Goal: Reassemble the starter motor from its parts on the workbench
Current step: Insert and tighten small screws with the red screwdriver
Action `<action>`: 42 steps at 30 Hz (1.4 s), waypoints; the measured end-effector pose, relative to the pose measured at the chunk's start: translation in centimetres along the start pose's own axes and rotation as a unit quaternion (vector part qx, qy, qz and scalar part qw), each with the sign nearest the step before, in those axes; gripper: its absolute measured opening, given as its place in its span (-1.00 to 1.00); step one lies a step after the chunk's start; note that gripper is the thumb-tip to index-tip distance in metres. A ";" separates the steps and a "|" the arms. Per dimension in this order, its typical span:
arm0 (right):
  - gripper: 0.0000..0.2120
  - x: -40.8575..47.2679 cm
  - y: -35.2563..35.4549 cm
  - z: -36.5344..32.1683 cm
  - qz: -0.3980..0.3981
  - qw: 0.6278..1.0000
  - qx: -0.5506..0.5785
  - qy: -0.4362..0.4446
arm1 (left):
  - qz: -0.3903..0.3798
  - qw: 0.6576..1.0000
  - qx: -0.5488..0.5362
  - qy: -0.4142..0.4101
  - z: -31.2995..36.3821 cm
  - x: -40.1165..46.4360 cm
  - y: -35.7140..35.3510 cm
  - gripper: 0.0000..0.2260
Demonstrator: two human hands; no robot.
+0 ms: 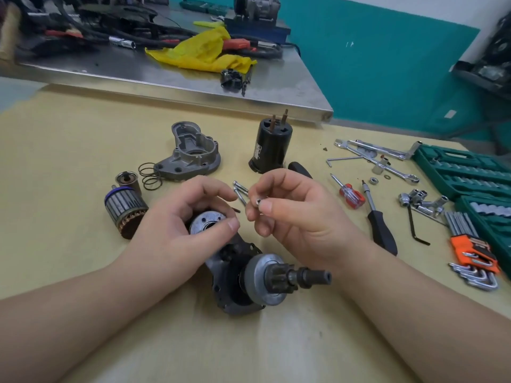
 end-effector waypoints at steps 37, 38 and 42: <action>-0.84 -0.6 -0.5 3.2 0.003 0.990 0.003 -0.140 | 0.014 0.999 0.021 -0.037 0.3 0.0 0.3 -0.88; -0.84 -0.6 -0.4 3.2 0.006 0.990 0.001 -0.141 | 0.016 0.999 0.021 -0.037 0.3 0.0 0.3 -0.88; -0.87 -0.5 -0.1 3.4 0.015 0.990 -0.011 -0.138 | 0.015 0.999 0.017 -0.040 0.3 0.0 0.3 -0.89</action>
Point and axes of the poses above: each hand's wrist, its own x-axis towards the middle knuckle, its own y-axis out of the back of the hand, z = x × y, the point moved 10 cm from there along x, towards the middle knuckle, and after that the axes turned 4 degrees about -x, right-handed, at the moved point
